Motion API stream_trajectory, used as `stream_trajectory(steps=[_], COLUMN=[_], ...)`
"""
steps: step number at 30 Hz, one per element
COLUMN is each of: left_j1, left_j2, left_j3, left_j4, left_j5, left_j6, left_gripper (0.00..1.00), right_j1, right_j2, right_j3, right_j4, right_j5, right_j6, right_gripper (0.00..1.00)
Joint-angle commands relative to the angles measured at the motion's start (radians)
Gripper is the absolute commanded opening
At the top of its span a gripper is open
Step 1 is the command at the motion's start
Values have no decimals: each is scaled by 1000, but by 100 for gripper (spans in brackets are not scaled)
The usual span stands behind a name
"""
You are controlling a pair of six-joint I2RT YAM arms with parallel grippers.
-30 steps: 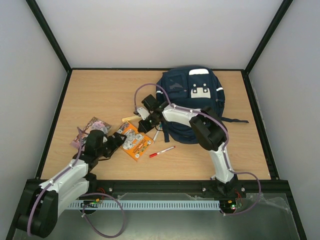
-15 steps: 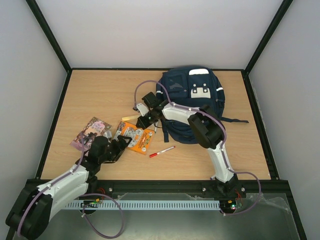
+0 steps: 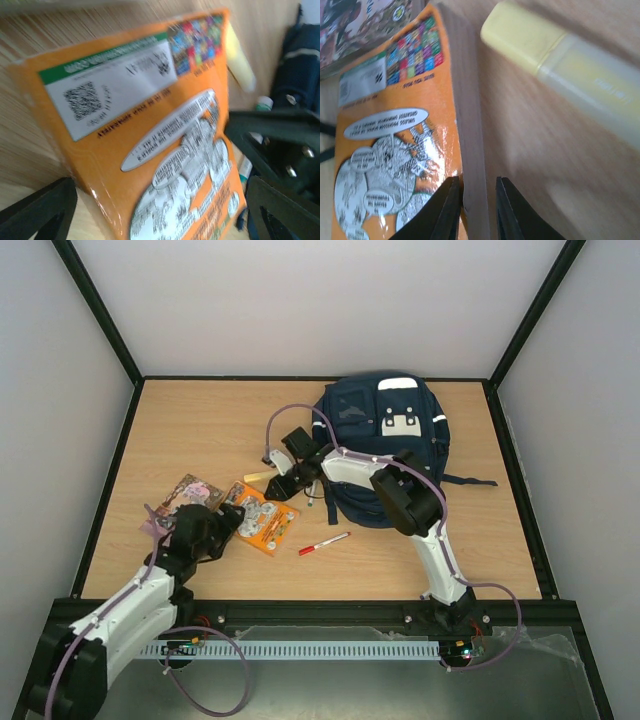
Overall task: Pack the student bag
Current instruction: Pick up the book from the center of the board.
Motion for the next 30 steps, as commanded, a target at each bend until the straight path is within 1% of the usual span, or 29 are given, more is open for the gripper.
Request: stream_trajectory(steps=[1,5,9,13,16,19,20,23,25,30], left_j1=[100,156,157,157,157,157,156,155,154,155], left_j2=[114,277,354,336,301,264,251,195,167,158], left_j3=[87,202,242,230,225,237,240,235,226,190], left_j4=[-48,-63,-37,-41,-79,-156,-189,-274,-320,-375], left_j5=[15,76,125,126,108,91,87,94,105,135], left_j6=[178,302,321,305,313,340,344,349,351,367], left_gripper=[96,94,91,90,89,89,90,90,90,88], right_j1=[35,37,36,31,31,30,30,30,25,6], right_j2=[152,122,112,101,86,83,89,112,131,170], right_j3=[-161,-177,-175,-169,-166,-154,-148,-154,-181,-211], right_j4=[-361,-372,-372,-370,-369,-368,-370,-360,-346,-322], right_j5=[9,-54,-56,-81,-106,-87,-65,-1,-19,-14], right_j6=[-21,-23,-18,-1,18,47,56,75,103,146], right_gripper=[22,26,34,44,50,52,51,41,34,8])
